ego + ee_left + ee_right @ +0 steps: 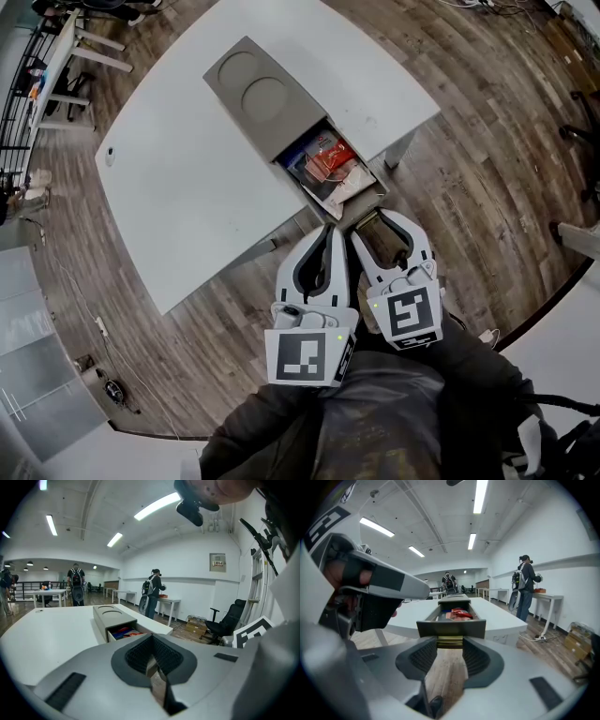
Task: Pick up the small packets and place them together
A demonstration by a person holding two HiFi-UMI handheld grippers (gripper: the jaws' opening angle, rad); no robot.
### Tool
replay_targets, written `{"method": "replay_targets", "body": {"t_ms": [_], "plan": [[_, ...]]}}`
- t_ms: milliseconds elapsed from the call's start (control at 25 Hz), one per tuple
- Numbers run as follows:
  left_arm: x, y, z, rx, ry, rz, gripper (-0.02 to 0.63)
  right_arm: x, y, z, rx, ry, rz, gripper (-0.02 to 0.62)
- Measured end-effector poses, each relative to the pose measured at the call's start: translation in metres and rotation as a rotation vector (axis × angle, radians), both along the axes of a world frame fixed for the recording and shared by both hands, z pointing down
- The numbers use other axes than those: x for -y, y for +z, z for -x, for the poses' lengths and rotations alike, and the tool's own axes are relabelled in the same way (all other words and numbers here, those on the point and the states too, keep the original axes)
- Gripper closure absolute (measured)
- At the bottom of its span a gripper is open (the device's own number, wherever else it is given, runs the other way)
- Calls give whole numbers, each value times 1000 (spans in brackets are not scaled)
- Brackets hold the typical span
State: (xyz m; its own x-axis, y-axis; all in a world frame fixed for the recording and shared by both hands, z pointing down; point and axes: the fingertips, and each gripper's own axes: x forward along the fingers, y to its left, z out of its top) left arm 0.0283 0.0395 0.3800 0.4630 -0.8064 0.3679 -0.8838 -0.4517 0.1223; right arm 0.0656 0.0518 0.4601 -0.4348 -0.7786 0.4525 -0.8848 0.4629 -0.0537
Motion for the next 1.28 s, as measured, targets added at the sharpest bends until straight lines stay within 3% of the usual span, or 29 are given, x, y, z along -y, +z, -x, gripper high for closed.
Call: {"method": "replay_targets", "body": {"t_ms": [400,840,1080,1280], "plan": [[-10,4,-16,9,23,5,603,-17,12,-11,-4,3,12,419],[-10,18,-30,18,41,-7,603,-18,24,-21,72,6,-39,419],[-17,15,-41,20,63,-1,603,-29,13,-26,125,-11,-34,407],[-13,-5,-48,3,77,-31,603,-22,-22,-39,118,3,-103,407]]}}
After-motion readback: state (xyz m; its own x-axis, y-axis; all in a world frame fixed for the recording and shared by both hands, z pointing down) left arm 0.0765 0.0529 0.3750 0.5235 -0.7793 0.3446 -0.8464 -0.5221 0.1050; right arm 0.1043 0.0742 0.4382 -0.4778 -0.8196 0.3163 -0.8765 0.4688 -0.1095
